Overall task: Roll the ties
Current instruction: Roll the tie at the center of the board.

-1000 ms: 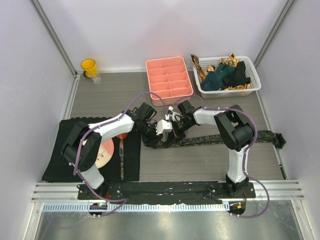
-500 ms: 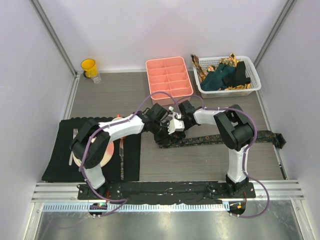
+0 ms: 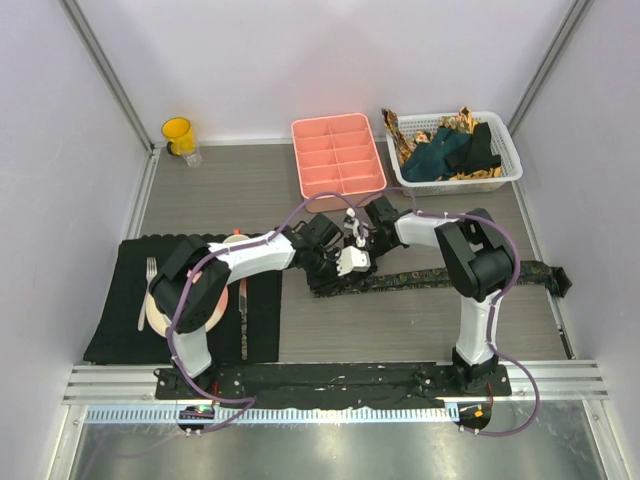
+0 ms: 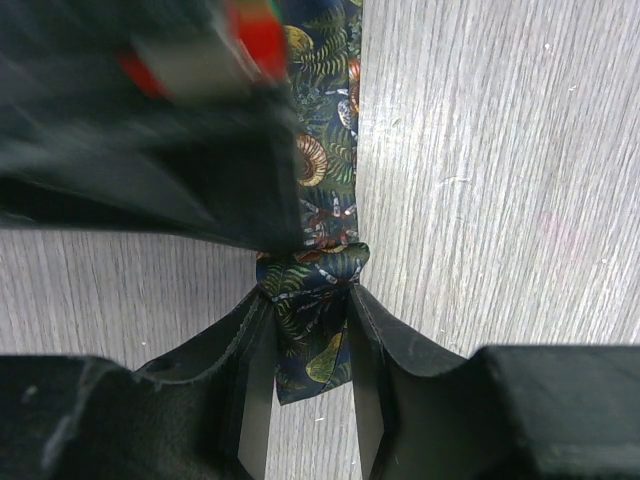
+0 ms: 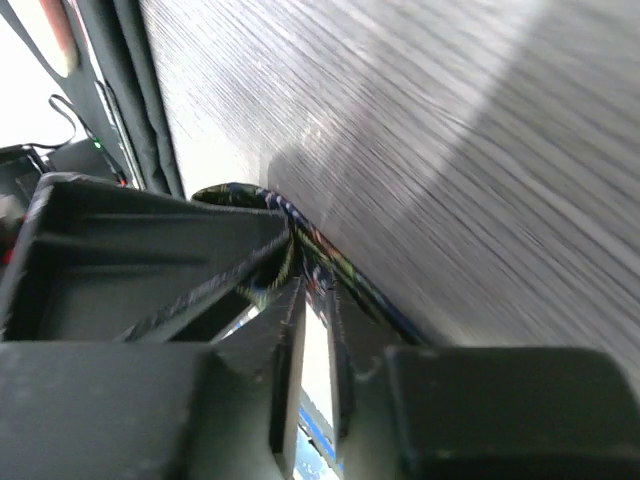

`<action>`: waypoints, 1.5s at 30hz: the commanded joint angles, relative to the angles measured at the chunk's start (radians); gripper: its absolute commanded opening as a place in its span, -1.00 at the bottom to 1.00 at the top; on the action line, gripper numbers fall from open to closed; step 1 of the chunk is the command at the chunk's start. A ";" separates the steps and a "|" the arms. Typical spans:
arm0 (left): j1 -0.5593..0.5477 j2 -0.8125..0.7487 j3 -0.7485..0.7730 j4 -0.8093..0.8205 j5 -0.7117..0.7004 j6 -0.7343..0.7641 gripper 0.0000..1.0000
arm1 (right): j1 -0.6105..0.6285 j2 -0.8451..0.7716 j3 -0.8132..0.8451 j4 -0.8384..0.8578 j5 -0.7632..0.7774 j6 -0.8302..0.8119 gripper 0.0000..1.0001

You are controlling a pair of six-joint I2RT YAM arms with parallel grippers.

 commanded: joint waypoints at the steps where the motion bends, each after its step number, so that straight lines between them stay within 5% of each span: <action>1: -0.001 0.005 -0.006 -0.015 -0.015 0.020 -0.27 | -0.036 -0.100 -0.015 -0.036 -0.039 -0.018 -0.47; 5: -0.001 0.009 -0.003 0.000 -0.006 0.013 -0.28 | -0.037 -0.106 -0.042 -0.003 -0.117 0.007 -0.20; 23: -0.001 0.020 0.007 0.003 0.003 0.019 -0.24 | 0.000 -0.008 -0.061 0.140 -0.140 0.081 -0.17; 28: -0.001 0.017 0.004 0.008 0.008 0.014 -0.24 | -0.001 0.019 -0.050 0.128 -0.121 0.069 -0.35; 32: 0.000 0.003 0.006 0.003 -0.001 0.008 -0.06 | 0.000 0.015 -0.050 0.123 -0.115 0.055 -0.98; 37: 0.025 -0.108 -0.077 0.136 -0.002 -0.027 0.47 | 0.000 0.015 -0.050 0.115 -0.105 0.044 -0.99; 45: 0.008 -0.060 -0.058 0.115 -0.034 0.008 0.62 | 0.000 0.007 -0.030 0.115 -0.117 0.044 -0.99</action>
